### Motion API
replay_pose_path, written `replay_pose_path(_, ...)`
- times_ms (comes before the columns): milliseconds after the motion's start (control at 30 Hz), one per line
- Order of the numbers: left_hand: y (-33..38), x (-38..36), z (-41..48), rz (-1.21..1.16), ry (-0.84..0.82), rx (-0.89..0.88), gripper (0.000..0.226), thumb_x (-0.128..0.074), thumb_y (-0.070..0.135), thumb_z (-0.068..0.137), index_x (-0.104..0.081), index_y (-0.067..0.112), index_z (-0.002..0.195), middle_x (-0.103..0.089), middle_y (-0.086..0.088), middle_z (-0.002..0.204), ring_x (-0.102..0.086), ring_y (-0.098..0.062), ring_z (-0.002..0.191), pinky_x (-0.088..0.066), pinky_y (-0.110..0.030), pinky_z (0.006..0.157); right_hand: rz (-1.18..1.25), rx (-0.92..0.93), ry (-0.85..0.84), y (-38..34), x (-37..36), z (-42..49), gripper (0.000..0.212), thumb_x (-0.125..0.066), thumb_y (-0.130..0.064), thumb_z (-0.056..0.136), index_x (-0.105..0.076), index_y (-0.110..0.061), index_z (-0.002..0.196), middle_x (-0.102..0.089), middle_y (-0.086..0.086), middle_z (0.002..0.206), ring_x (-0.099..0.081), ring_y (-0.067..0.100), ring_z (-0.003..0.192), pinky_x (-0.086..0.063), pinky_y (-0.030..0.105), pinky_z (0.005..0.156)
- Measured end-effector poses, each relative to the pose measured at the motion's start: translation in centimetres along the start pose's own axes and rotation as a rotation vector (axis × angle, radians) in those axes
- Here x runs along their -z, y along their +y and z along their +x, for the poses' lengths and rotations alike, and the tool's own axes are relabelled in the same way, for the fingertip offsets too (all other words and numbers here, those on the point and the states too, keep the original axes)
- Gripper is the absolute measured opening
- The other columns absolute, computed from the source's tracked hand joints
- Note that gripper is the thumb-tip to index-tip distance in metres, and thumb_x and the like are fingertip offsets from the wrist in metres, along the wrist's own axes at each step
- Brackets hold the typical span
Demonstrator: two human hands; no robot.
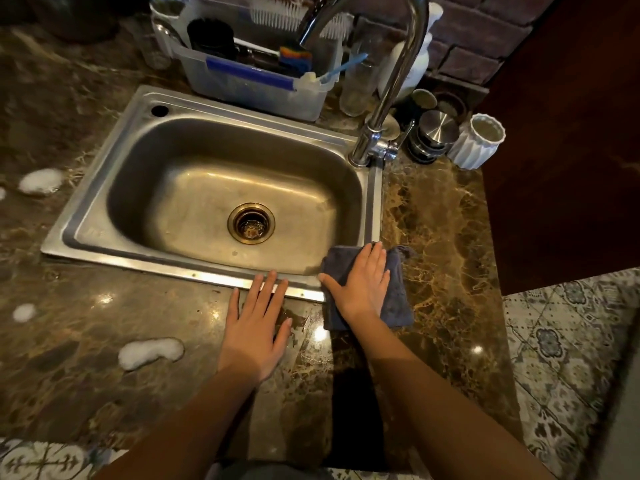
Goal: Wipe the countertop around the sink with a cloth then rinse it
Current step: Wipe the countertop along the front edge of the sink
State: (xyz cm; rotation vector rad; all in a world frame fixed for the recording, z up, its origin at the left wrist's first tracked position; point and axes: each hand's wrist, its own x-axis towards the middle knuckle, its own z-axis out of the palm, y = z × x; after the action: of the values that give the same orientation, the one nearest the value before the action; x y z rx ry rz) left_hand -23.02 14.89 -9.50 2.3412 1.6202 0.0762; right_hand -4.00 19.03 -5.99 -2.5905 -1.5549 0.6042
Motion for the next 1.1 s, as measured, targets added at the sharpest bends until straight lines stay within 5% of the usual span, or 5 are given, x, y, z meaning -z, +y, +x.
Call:
replay_pose_path(233, 0.2, 0.3, -0.3, -0.022, 0.044, -0.025, 0.062, -0.033, 0.042, 0.095, -0.022, 0.018, 0.152, -0.018, -0.004, 0.159, -0.012, -0.022, 0.147, -0.016, -0.051, 0.116, -0.033, 0.029, 0.024, 4.5, 2.2, 4.1, 0.100, -0.043, -0.066, 0.087, 0.004, -0.006, 0.152, 0.006, 0.010, 0.161, 0.007, 0.023, 0.147, 0.003, 0.044, 0.117)
replay_pose_path(467, 0.2, 0.4, -0.2, -0.017, 0.003, 0.007, 0.063, -0.026, 0.046, 0.096, -0.011, 0.024, 0.153, -0.008, 0.001, 0.161, -0.001, -0.017, 0.148, -0.001, -0.044, 0.118, -0.046, -0.060, 0.173, 1.4, 1.7, 10.1, 0.085, -0.036, -0.058, 0.095, -0.003, -0.003, 0.152, 0.000, 0.013, 0.161, 0.003, 0.025, 0.148, 0.001, 0.046, 0.118)
replay_pose_path(700, 0.2, 0.4, -0.2, -0.072, 0.029, -0.005, 0.061, -0.030, 0.043, 0.096, -0.017, 0.023, 0.153, -0.011, 0.001, 0.160, -0.002, -0.017, 0.148, -0.004, -0.047, 0.118, 0.050, -0.028, 0.278, 0.7, 2.8, 14.1, 0.083, -0.048, -0.049, 0.094, -0.010, -0.004, 0.151, -0.009, 0.014, 0.160, -0.006, 0.026, 0.147, -0.003, 0.044, 0.118)
replay_pose_path(933, 0.1, 0.2, -0.4, -0.059, 0.049, -0.017, 0.061, -0.032, 0.044, 0.096, -0.023, 0.021, 0.152, -0.018, -0.001, 0.159, -0.009, -0.019, 0.148, -0.010, -0.049, 0.118, -0.029, 0.128, 0.231, 2.3, 1.0, 7.8, 0.065, -0.039, -0.027, 0.098, -0.012, -0.002, 0.151, -0.011, 0.015, 0.159, -0.007, 0.027, 0.147, -0.003, 0.043, 0.119)
replay_pose_path(1100, 0.1, 0.0, -0.3, 0.006, 0.022, -0.012, 0.063, -0.022, 0.047, 0.096, -0.013, 0.022, 0.153, -0.010, -0.001, 0.161, 0.000, -0.019, 0.148, -0.001, -0.045, 0.117, -0.042, 0.041, 0.167, 3.0, -0.9, 0.6, 0.067, -0.038, -0.029, 0.100, -0.004, -0.005, 0.152, -0.004, 0.012, 0.160, -0.002, 0.025, 0.148, -0.002, 0.043, 0.118)
